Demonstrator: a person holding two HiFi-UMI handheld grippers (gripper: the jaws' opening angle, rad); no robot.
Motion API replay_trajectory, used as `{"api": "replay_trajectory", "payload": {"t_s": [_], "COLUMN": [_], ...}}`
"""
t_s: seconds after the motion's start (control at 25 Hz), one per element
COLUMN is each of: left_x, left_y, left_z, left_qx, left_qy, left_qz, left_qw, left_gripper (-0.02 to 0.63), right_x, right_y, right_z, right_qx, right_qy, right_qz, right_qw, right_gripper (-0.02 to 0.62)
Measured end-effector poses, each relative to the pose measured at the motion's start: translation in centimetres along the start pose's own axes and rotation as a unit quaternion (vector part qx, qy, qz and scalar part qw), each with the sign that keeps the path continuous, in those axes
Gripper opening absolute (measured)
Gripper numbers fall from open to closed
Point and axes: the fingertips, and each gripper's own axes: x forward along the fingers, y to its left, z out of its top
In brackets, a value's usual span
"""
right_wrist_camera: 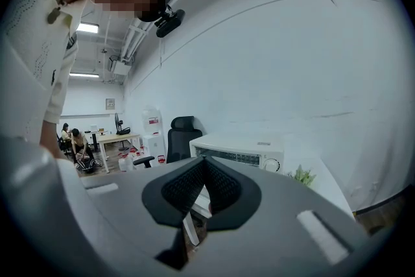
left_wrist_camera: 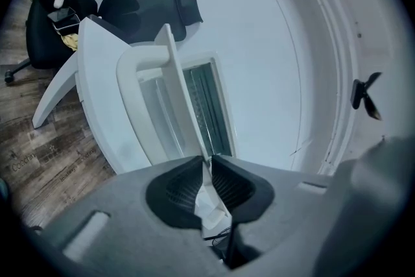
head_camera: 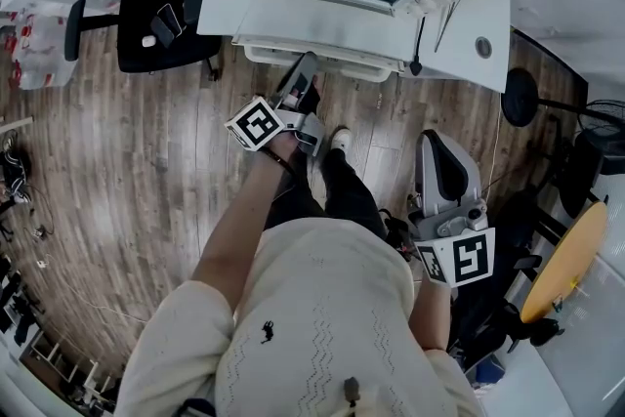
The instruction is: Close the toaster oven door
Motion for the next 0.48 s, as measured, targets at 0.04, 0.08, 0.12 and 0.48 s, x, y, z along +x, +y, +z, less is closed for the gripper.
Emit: {"api": "replay_trajectory", "payload": {"t_s": [0.04,0.08,0.12,0.48], "left_x": [0.0,0.0,0.0,1.4], "left_y": [0.0,-0.1,0.0,-3.4], "left_z": [0.0,0.0,0.0,1.3], "left_qx": [-0.001,0.001,0.002,0.070], "left_qy": [-0.001,0.000,0.001,0.005], "left_qz": [-0.001,0.000,0.003,-0.061], "left_qw": [1.0000,1.0000,1.0000,0.9956], "left_gripper": [0.049,0.049,0.049,0.040], "right_x": [0.0,-0.1,-0.1,0.2], "right_y": [0.0,0.0,0.0,0.2], "right_z": [0.0,0.0,0.0,0.3], "right_qx": [-0.001,-0.001,-0.001,-0.004], "right_qy": [0.000,0.001,0.001,-0.001], "right_qz": [0.000,-0.001,-0.001,0.002], "right_qw": [1.000,1.000,1.000,1.000], "right_gripper": [0.009,0.009,0.009,0.009]}}
